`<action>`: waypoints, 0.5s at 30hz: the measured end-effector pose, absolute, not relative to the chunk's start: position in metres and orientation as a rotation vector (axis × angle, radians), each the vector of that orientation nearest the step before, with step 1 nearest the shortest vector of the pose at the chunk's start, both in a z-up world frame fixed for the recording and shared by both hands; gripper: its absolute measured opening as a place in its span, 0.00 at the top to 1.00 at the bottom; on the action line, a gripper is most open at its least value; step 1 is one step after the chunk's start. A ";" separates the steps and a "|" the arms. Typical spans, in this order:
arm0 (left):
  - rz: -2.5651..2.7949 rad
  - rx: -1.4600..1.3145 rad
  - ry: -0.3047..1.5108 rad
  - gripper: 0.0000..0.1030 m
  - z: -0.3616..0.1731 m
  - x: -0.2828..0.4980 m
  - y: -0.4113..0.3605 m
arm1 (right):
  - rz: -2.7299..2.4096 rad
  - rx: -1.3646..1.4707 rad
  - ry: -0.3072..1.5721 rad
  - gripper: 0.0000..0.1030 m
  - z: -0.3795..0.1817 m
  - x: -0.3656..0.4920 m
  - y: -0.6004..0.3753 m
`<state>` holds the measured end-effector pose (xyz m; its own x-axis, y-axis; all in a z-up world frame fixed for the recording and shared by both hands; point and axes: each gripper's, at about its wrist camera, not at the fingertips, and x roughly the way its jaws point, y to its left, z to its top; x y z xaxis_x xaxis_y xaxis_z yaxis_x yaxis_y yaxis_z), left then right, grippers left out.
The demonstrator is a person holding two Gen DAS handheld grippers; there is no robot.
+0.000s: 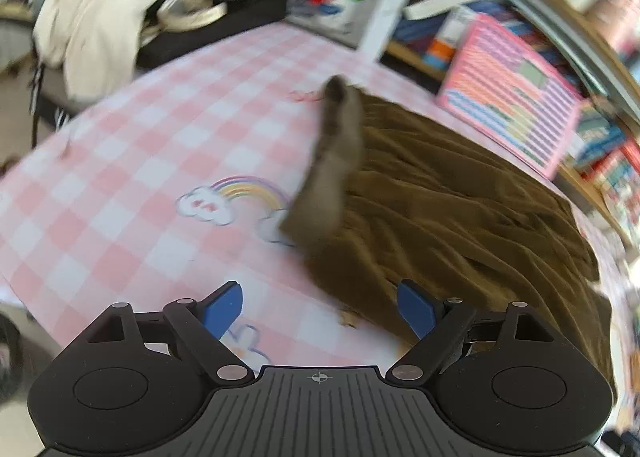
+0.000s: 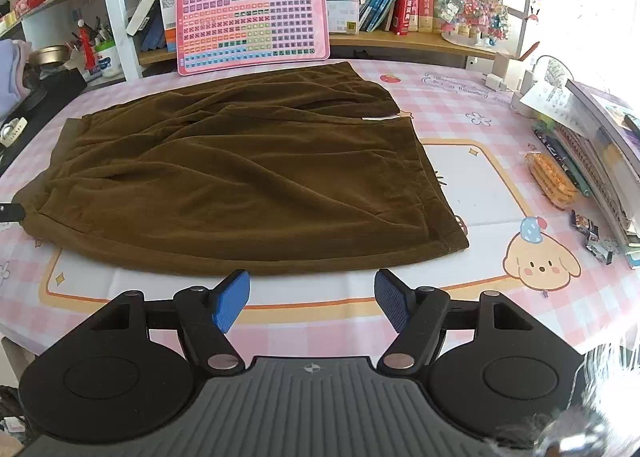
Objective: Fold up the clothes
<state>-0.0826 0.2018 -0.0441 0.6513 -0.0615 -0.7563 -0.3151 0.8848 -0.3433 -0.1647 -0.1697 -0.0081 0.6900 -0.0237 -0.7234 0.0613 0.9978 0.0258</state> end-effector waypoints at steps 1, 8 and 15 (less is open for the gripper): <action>0.162 -0.510 0.865 0.17 -0.048 -0.078 0.208 | -0.057 0.048 0.809 0.35 -0.008 -0.165 -0.169; 0.174 -0.747 0.793 0.25 -0.058 -0.054 0.234 | -0.107 0.038 0.809 0.35 -0.005 -0.173 -0.167; 0.198 -0.762 0.806 0.84 -0.060 -0.040 0.232 | -0.139 0.044 0.810 0.35 -0.005 -0.177 -0.169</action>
